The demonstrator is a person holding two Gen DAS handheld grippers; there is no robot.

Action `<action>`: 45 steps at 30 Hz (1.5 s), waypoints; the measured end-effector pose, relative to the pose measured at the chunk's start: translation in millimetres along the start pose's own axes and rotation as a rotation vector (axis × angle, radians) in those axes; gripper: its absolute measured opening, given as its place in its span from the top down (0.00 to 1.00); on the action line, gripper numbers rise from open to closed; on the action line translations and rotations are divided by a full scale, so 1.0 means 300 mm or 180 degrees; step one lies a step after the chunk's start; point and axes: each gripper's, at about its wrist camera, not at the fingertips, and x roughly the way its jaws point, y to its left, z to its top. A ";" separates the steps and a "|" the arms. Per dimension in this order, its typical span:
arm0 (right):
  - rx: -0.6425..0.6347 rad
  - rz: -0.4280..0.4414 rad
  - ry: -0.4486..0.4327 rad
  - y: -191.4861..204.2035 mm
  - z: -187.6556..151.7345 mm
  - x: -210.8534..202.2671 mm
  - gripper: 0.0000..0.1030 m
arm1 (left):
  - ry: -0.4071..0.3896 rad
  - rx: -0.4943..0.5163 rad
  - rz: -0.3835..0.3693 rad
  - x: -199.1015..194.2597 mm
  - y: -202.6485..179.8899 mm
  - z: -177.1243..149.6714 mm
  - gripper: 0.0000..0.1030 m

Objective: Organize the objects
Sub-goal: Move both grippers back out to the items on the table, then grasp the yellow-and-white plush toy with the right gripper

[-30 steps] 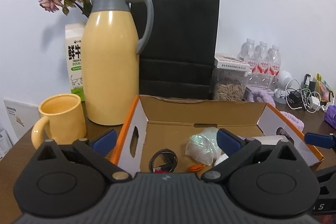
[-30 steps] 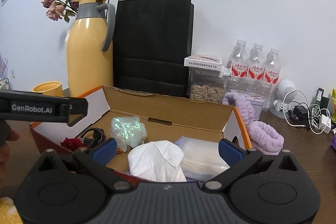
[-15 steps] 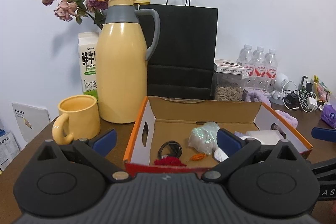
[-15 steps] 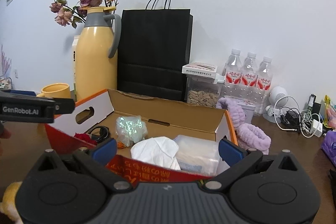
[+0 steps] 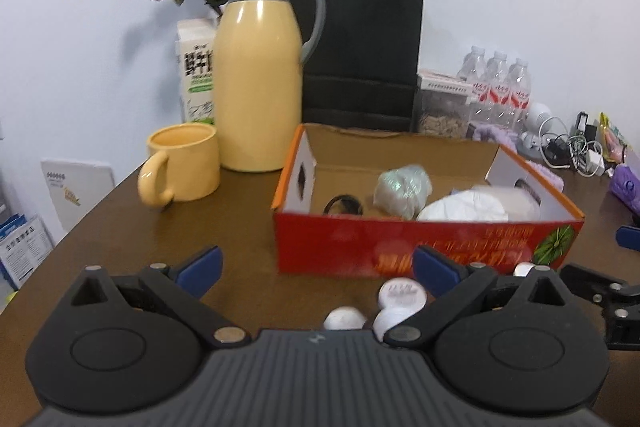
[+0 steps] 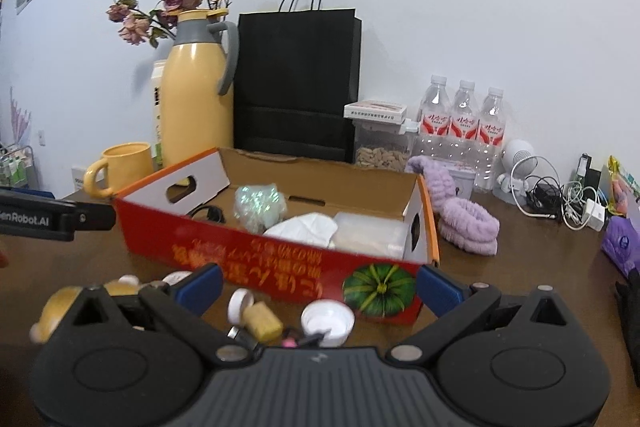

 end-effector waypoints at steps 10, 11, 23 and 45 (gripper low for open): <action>-0.0140 0.0359 0.0000 0.110 -0.014 -0.101 0.00 | 0.0033 -0.0037 0.0221 -0.125 0.098 -0.055 0.00; -0.0161 0.0394 0.0001 0.125 -0.014 -0.106 0.00 | 0.0042 -0.0039 0.0243 -0.134 0.108 -0.058 0.00; -0.0568 0.0678 0.0557 0.287 -0.025 0.000 0.00 | 0.0175 -0.0119 0.0331 -0.191 0.206 -0.092 0.00; -0.0169 0.0836 0.0183 0.228 -0.061 -0.026 0.54 | 0.0287 -0.0180 0.0239 -0.129 0.219 -0.122 0.00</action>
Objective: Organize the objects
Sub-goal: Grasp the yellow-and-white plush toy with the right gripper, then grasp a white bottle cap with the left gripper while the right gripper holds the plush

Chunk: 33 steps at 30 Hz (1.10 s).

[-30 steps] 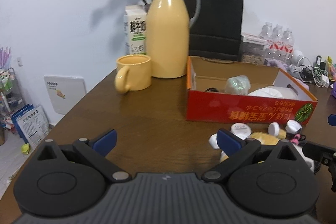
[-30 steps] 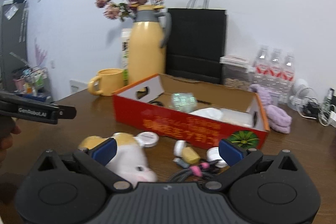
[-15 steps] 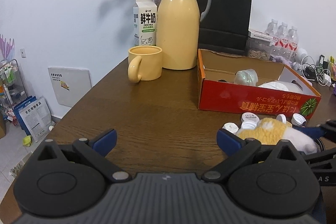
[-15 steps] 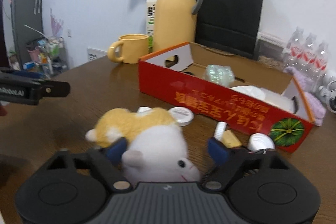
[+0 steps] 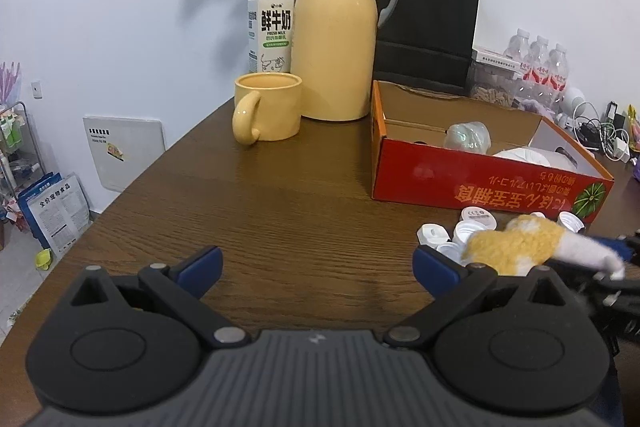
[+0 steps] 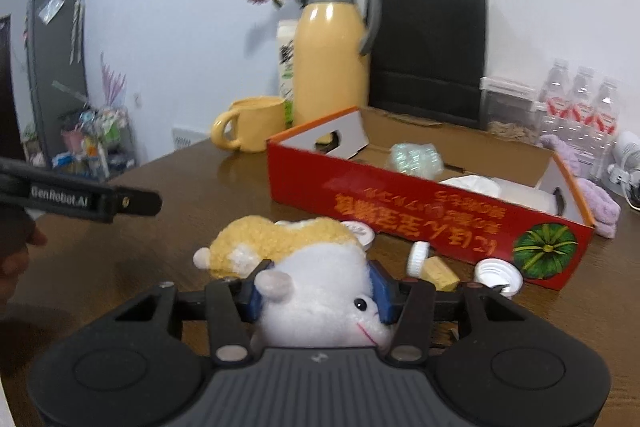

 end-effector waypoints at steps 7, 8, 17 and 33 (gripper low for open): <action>0.0204 -0.0200 -0.0356 -0.116 0.019 -0.054 0.60 | 0.0112 0.0043 -0.0040 0.070 -0.063 0.002 0.00; 0.0229 -0.0223 -0.0372 -0.134 0.018 -0.056 0.60 | 0.0131 0.0054 -0.0048 0.081 -0.074 0.000 0.00; 0.0241 -0.0077 -0.0118 -0.182 -0.004 -0.013 0.47 | 0.0244 0.0155 -0.0125 0.161 -0.161 0.003 0.00; 0.0372 0.0227 0.0127 -0.226 -0.022 0.029 0.50 | 0.0344 0.0036 -0.0200 0.214 -0.158 -0.024 0.00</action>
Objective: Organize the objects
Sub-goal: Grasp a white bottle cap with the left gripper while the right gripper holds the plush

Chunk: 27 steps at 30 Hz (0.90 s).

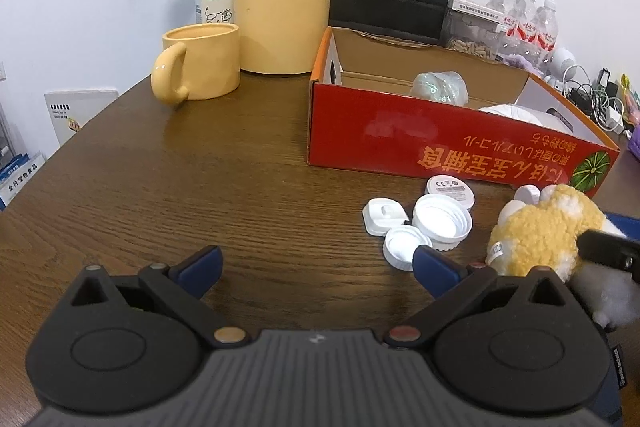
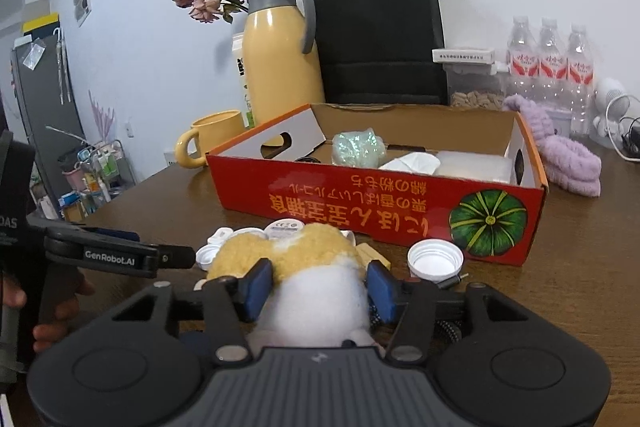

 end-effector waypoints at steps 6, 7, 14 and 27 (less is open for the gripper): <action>-0.0148 -0.0053 0.0125 0.034 -0.024 0.022 0.52 | -0.0015 -0.0023 -0.0060 -0.001 0.003 -0.002 0.00; -0.0149 -0.0051 0.0091 0.035 -0.025 0.015 0.53 | -0.0020 -0.0003 -0.0069 -0.002 -0.001 -0.003 0.00; -0.0061 -0.0206 -0.0364 0.029 -0.019 -0.063 0.54 | 0.0017 0.0172 -0.0108 0.021 -0.056 -0.004 0.00; 0.0023 -0.0331 -0.0516 0.007 -0.016 -0.091 0.53 | -0.0172 0.0340 -0.0181 0.025 -0.121 -0.015 0.72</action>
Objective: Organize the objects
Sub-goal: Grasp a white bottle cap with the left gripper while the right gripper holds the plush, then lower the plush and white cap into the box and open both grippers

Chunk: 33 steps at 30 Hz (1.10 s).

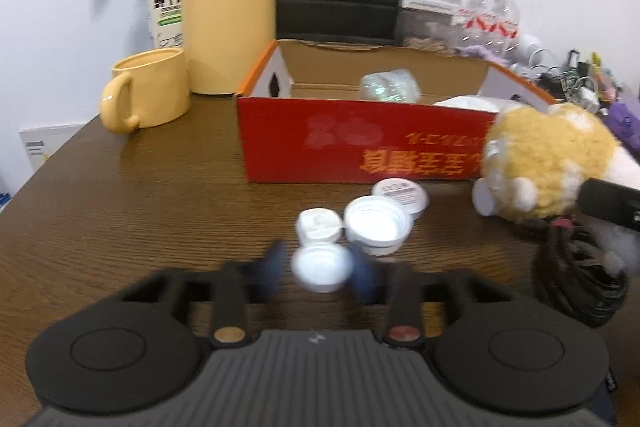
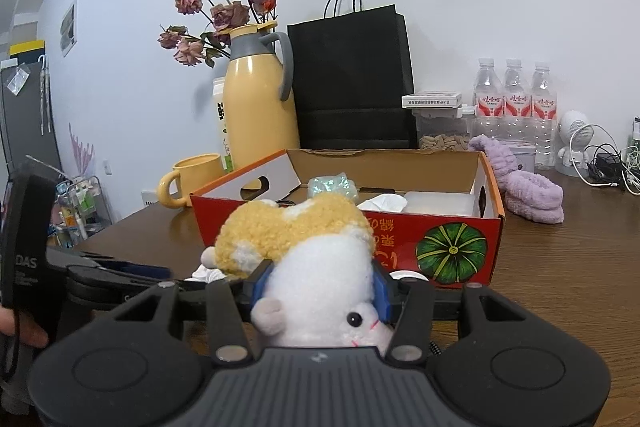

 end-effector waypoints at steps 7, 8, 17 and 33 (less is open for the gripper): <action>-0.0032 -0.0048 -0.0037 0.008 -0.006 -0.004 0.53 | -0.0105 -0.0057 0.0028 -0.032 -0.005 -0.012 0.72; -0.0033 -0.0054 -0.0052 0.008 -0.007 -0.007 0.53 | -0.0138 -0.0064 0.0038 -0.041 -0.006 -0.014 0.72; 0.0009 -0.0125 -0.0201 0.007 0.041 -0.011 0.53 | -0.0468 -0.0152 -0.0067 -0.115 -0.018 0.077 0.72; -0.0093 -0.0510 -0.0332 -0.132 0.332 0.314 0.53 | -0.0756 -0.0216 -0.0053 0.108 -0.096 0.423 0.72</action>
